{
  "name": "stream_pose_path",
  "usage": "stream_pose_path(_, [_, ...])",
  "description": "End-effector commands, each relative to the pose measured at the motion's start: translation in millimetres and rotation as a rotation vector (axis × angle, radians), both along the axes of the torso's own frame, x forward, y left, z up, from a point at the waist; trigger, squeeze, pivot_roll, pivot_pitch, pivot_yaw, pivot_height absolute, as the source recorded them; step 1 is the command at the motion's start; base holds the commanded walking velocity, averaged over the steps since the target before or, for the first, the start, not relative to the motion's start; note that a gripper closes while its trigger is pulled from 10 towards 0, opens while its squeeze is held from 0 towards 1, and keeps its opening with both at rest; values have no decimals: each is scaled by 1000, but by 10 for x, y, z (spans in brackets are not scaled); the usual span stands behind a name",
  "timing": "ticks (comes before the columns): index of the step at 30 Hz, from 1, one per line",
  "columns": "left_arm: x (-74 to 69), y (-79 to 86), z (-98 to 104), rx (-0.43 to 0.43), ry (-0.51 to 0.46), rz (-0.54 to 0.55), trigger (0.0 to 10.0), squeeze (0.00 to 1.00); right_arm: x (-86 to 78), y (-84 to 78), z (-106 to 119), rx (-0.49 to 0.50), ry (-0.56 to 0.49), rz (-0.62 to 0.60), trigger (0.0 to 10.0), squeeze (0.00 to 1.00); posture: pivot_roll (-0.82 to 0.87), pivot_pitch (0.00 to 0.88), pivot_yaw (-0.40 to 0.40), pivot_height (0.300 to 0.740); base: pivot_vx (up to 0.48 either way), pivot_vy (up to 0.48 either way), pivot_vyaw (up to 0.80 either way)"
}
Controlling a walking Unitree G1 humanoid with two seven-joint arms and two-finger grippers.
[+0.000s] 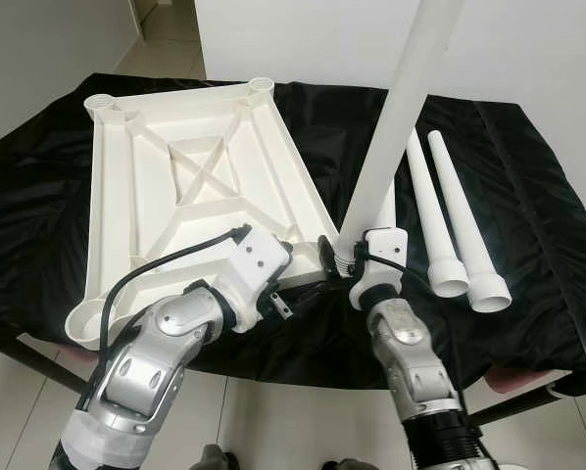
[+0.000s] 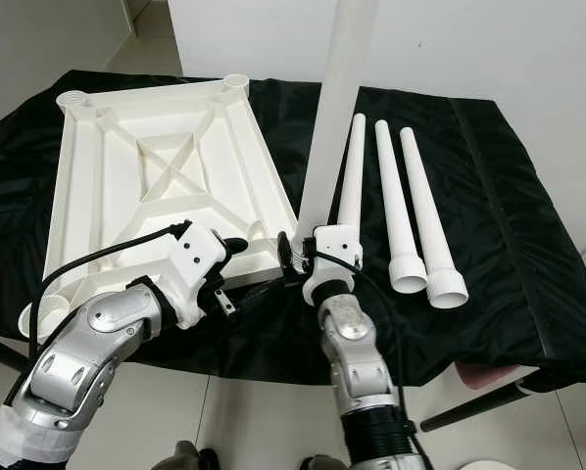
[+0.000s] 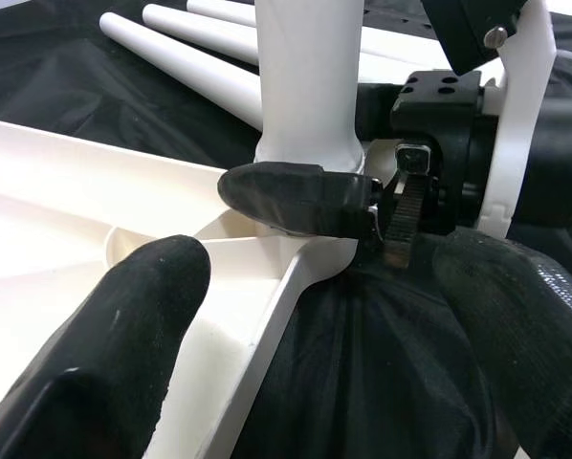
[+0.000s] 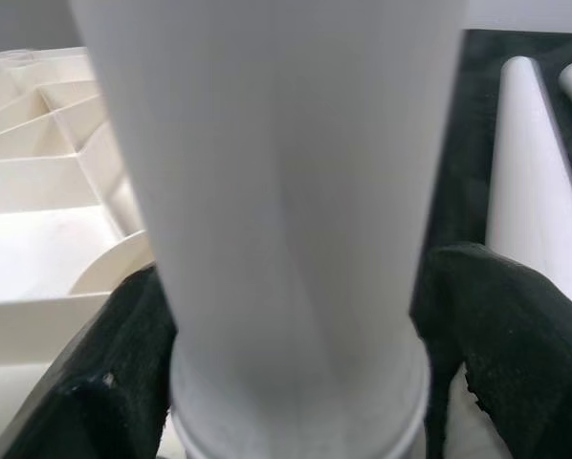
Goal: Building children table
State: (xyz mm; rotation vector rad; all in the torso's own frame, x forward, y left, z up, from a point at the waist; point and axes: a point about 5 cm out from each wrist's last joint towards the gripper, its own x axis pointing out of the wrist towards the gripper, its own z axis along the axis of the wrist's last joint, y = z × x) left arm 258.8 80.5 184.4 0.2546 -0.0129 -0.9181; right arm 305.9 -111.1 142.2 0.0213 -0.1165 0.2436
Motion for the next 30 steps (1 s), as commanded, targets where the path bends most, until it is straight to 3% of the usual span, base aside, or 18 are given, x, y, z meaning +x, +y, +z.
stream_pose_path(1, [-11, 5, 7, 1, -10, 3, 10000, 0, 26, -38, -14, -3, -2, 39, 10000, 0, -97, 117, 22, 740, 0, 0, 0])
stream_pose_path(9, [-1, -7, 5, 4, -12, 0, 10000, 0, 102, -88, 73, -12, -44, 171, 10000, 0, -99, 115, 24, 740, 0, 0, 0])
stream_pose_path(17, [-6, -19, 7, 19, -13, -22, 10000, 0, 263, -198, 281, -121, -119, 427, 10000, 0, -98, 117, 29, 740, 0, 0, 0])
stream_pose_path(26, [-105, -38, -28, 45, 17, -95, 10000, 0, 305, -255, 183, -198, -47, 577, 10000, 0, -91, 122, 34, 740, 0, 0, 0])
stream_pose_path(27, [-113, -36, -26, 47, 15, -98, 10000, 0, 317, -266, 167, -201, -36, 594, 4549, 0, -89, 124, 34, 740, 0, 0, 0])
stream_pose_path(29, [-113, -36, -26, 47, 15, -98, 10000, 0, 317, -266, 167, -201, -36, 594, 4549, 0, -89, 124, 34, 740, 0, 0, 0])
stream_pose_path(30, [-112, -31, -26, 49, 16, -96, 10000, 0, 328, -277, 148, -211, -26, 607, 3294, 0, -85, 124, 32, 740, 0, 0, 0])
